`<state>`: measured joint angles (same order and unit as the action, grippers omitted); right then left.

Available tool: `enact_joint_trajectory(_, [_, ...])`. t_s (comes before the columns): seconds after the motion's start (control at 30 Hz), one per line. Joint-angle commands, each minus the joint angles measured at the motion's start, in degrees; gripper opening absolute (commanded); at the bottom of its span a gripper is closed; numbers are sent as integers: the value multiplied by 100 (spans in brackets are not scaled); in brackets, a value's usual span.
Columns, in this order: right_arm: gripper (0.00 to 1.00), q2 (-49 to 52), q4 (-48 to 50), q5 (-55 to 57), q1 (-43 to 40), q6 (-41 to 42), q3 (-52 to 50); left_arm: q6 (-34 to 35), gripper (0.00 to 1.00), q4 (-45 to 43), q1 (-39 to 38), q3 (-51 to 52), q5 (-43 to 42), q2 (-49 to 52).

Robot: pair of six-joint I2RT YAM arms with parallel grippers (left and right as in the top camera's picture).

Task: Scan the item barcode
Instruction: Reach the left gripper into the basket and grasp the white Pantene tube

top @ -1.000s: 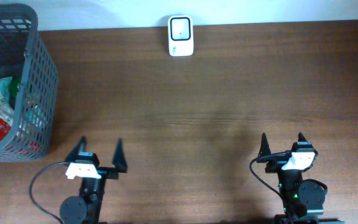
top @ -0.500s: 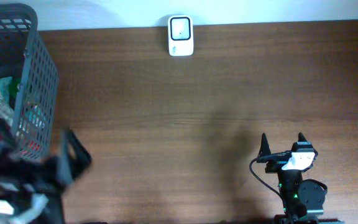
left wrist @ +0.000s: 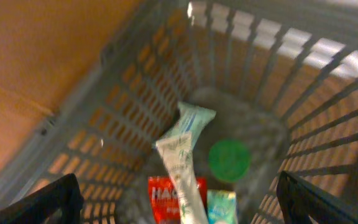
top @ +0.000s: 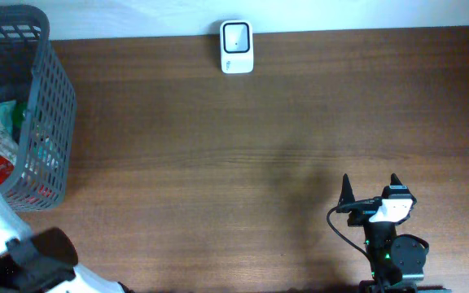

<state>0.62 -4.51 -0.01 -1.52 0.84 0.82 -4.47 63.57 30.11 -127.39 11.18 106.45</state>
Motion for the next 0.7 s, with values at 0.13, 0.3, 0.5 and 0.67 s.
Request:
enact_joint_trajectory(0.13, [98,-42,-15,28,-39,-20,-50,887,99,780,444,-9,28,979])
enact_joint_trajectory(0.3, [99,-42,-15,28,-39,-20,-50,1513,99,1569,787,-9,68,1746])
enact_joint_trajectory(0.5, [99,-42,-15,28,-39,-20,-50,1314,95,1818,667,2,63,2389])
enact_joint_trajectory(0.67, [98,-42,-15,28,-39,-20,-50,1298,71,1722,546,22,61,2756])
